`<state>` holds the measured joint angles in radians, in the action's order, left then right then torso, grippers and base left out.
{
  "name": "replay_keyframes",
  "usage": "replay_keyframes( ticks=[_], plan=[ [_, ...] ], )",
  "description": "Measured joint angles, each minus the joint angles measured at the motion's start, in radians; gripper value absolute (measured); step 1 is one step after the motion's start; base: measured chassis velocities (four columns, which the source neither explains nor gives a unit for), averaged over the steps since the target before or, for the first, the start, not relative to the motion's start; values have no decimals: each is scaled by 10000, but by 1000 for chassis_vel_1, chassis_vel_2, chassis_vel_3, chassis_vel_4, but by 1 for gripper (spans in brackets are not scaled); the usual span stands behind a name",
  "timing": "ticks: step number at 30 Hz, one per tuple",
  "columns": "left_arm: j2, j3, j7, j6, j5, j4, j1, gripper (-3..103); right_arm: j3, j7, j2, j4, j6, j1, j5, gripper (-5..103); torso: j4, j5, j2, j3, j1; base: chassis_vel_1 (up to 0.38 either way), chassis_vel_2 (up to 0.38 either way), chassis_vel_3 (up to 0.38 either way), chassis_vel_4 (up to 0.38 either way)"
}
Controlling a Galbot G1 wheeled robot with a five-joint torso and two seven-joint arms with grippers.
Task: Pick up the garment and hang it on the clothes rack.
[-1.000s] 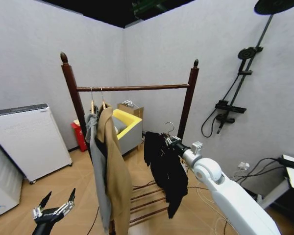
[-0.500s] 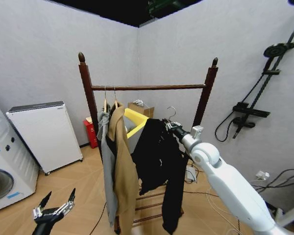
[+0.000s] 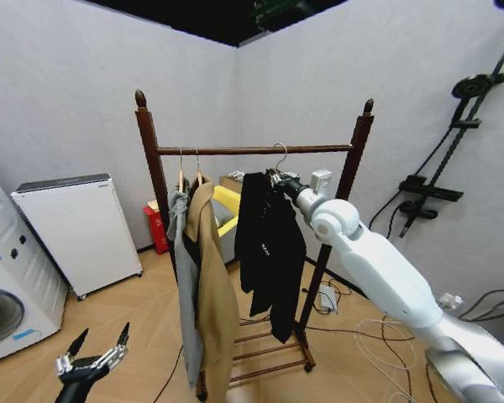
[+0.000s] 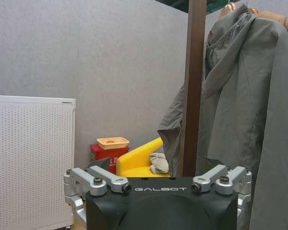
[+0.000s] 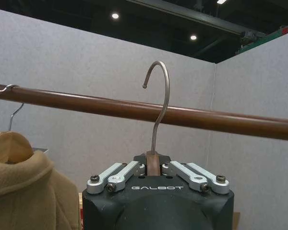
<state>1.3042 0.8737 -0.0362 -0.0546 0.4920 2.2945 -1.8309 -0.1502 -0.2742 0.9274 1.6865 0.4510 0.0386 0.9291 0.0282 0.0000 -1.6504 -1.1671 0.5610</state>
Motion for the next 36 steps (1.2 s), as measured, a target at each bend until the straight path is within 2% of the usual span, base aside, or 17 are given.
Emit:
replay_keyframes(
  ticks=[8,12,14,18,20,26,31,36],
  plan=[
    [0,0,0,0,0,0,0,100,-1069,-35,739,-1269,228,1807,256,10,1,3,1,-2,1,0,0,0,0],
    [0,0,0,0,0,0,1,100,-1465,-486,1041,-1460,598,2233,728,10,1,0,1,-1,0,0,0,0,0],
    [0,0,-1,0,0,0,0,100,-1621,-960,1281,-1556,812,2416,1096,10,-1,-2,0,1,-1,0,0,0,0],
    [0,0,-1,0,0,0,0,100,-1689,-1255,1444,-1589,929,2487,1308,10,-1,-2,0,2,-1,0,0,0,0],
    [0,0,0,0,0,0,0,100,-1711,-1722,1482,-1279,1109,2453,1774,10,-2,-3,0,2,-1,0,0,0,0],
    [0,0,0,0,0,0,0,100,-1712,-2116,1553,-1133,1148,2237,2045,10,1,0,-1,3,-2,0,0,0,0],
    [0,0,-1,-1,0,0,0,100,-1777,-2257,1695,-1154,1122,2163,2137,10,1,0,-1,3,-2,0,0,0,0],
    [0,0,0,0,0,0,0,100,-1825,-2146,2112,-1688,946,2158,1833,10,-1,-1,-1,2,-2,0,0,0,0]
  ],
)
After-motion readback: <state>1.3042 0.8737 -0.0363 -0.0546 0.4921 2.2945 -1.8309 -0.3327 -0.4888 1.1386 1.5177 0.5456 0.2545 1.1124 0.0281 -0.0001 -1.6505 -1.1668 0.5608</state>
